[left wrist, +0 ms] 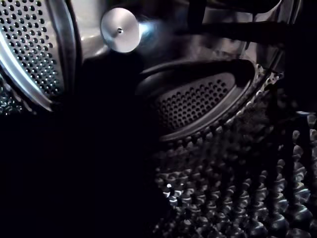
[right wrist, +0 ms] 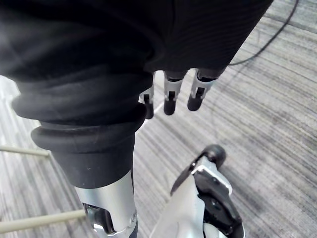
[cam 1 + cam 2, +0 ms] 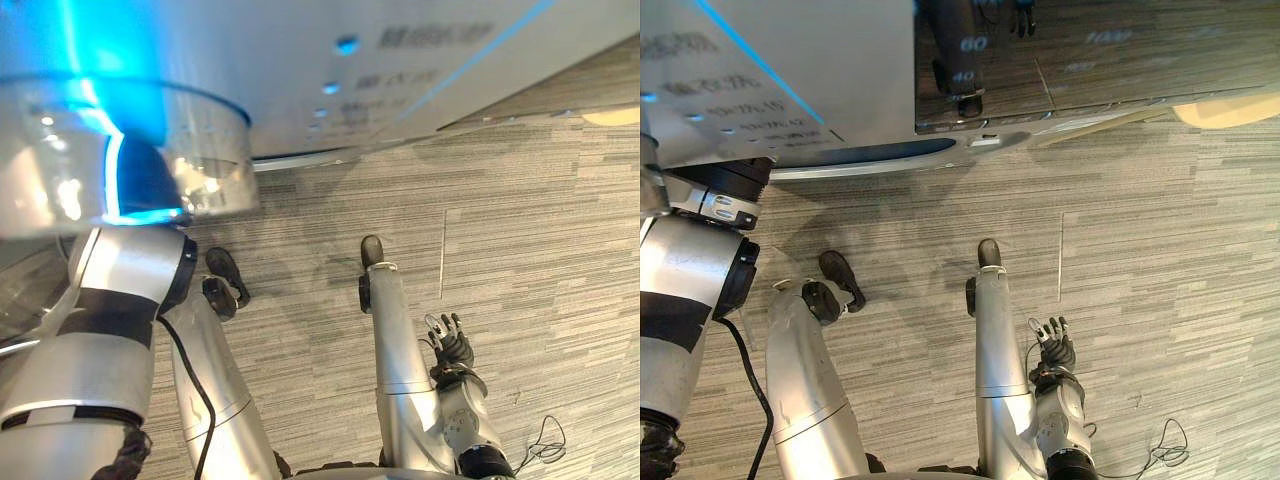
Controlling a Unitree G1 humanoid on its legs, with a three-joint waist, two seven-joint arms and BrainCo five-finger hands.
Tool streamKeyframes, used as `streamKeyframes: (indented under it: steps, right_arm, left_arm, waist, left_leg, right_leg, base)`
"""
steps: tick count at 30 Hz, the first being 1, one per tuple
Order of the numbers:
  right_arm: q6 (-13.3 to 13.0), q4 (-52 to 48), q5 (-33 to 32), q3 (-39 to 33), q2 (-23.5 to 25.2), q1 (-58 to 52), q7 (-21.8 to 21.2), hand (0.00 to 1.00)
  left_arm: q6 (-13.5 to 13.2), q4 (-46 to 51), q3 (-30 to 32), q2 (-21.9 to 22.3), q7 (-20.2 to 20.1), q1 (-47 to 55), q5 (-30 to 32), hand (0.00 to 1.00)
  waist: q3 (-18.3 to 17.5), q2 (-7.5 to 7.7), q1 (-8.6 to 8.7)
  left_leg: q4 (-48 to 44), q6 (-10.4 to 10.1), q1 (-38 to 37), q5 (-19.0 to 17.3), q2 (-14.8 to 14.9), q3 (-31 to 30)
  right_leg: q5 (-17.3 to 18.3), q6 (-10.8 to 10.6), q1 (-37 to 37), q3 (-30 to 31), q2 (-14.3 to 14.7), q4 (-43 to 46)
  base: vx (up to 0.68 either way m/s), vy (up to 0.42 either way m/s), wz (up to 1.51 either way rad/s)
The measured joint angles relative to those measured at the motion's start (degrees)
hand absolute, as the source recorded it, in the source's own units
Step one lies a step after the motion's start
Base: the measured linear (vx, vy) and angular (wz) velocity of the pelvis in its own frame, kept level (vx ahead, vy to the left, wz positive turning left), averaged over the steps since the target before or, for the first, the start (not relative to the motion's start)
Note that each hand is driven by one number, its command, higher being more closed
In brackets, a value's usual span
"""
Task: Pick up the laundry basket with both hands and put the clothes into the washing machine.
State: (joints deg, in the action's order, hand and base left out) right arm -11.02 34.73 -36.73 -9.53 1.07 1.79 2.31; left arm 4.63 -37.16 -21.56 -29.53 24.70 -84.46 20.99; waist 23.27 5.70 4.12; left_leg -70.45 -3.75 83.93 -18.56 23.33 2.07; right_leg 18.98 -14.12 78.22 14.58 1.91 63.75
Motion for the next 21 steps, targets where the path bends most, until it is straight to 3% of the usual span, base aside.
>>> streamKeyframes:
  steps: [7, 10, 15, 16, 21]
  right_arm:
    - [0.05, 0.02, -1.0, 0.01, 0.11, 0.01, 0.06, 0.0]
    - [0.08, 0.61, -0.99, -0.02, 0.08, 0.03, 0.21, 0.0]
    - [0.43, 3.13, -0.9, -0.17, -0.25, 0.12, 0.7, 0.0]
    - [0.82, 3.8, -0.77, -0.49, -0.56, 0.28, 1.32, 0.0]
    - [2.86, 6.93, 2.87, -0.82, -1.43, 0.34, 2.57, 0.0]
  left_arm:
    - [0.03, 0.01, 6.04, 1.82, -1.02, 1.5, -0.03, 0.0]
    - [0.05, -0.05, 11.04, 3.95, -1.45, 8.48, -0.21, 0.0]
    - [-0.05, -4.16, 20.0, 13.1, -3.46, 27.17, -2.95, 0.0]
    - [0.09, -5.47, 21.2, 15.88, -4.61, 32.43, -3.6, 0.0]
    - [0.83, -8.66, 21.09, 25.73, -8.7, 52.86, -5.0, 0.0]
  waist:
    - [0.0, -0.01, -0.06]
    - [0.02, -0.04, -0.22]
    - [0.0, -0.12, -1.29]
    - [0.02, -0.16, -1.8]
    - [-1.22, -2.1, -2.16]
  left_leg:
    - [-0.15, -0.06, -0.06, 0.06, -0.09, -0.31]
    - [0.13, -0.08, -2.2, 0.07, -0.21, -0.37]
    - [4.22, -0.61, -12.09, 0.24, -1.08, 0.42]
    - [6.39, -1.54, -15.5, 0.48, -1.69, 0.84]
    - [16.83, -3.13, -32.09, 3.49, -4.7, 2.12]
  right_leg:
    - [0.0, 0.01, -0.13, -0.24, 0.0, 0.4]
    - [0.23, 0.22, -2.08, -0.33, -0.16, 0.62]
    - [1.43, 1.75, -10.76, -0.83, -1.52, -1.17]
    - [1.67, 2.22, -13.71, -1.18, -2.25, -2.15]
    - [2.37, 3.59, -29.12, -3.85, -5.99, -8.01]
  base:
    - [-0.01, 0.019, 0.0]
    - [0.0, 0.011, 0.08]
    - [0.02, -0.037, 0.19]
    - [0.05, -0.1, 0.38]
    - [0.13, -0.083, 0.39]
